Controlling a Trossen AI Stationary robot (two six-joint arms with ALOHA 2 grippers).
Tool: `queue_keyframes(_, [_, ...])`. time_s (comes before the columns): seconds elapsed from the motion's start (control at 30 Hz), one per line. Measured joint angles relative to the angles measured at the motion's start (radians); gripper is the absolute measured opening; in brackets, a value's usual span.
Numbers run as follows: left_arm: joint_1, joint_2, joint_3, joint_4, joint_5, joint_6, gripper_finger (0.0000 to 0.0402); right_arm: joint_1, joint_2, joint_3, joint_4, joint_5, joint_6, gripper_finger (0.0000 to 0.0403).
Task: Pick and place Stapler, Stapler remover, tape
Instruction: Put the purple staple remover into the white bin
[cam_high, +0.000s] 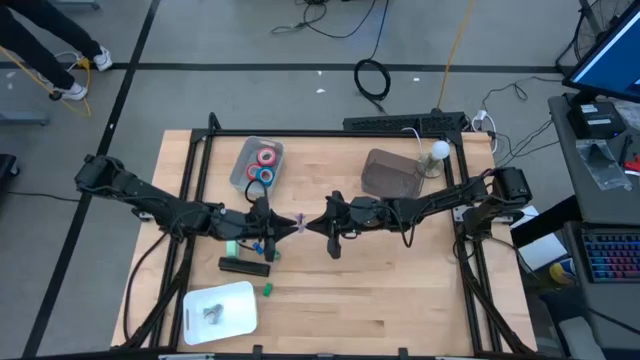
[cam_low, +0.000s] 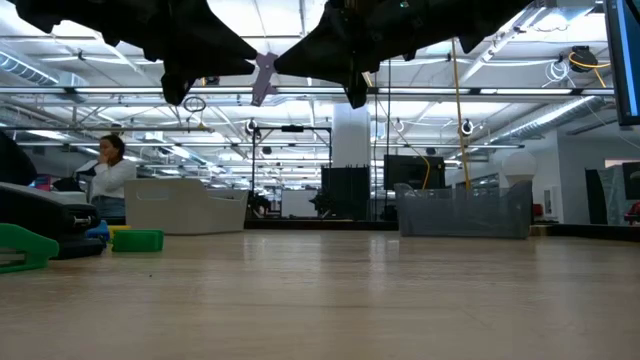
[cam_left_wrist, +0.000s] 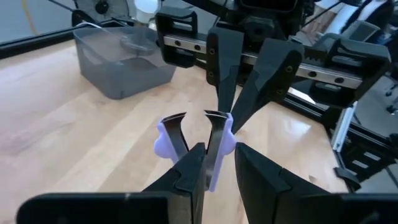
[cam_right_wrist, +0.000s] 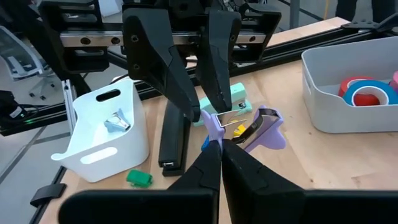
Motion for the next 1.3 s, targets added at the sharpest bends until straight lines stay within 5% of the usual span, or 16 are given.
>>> queue_keyframes(1.3, [0.064, 0.028, 0.0, 0.063, 0.113, -0.072, 0.0075, 0.0, 0.0, 0.0, 0.017, 0.002, 0.012, 0.0])
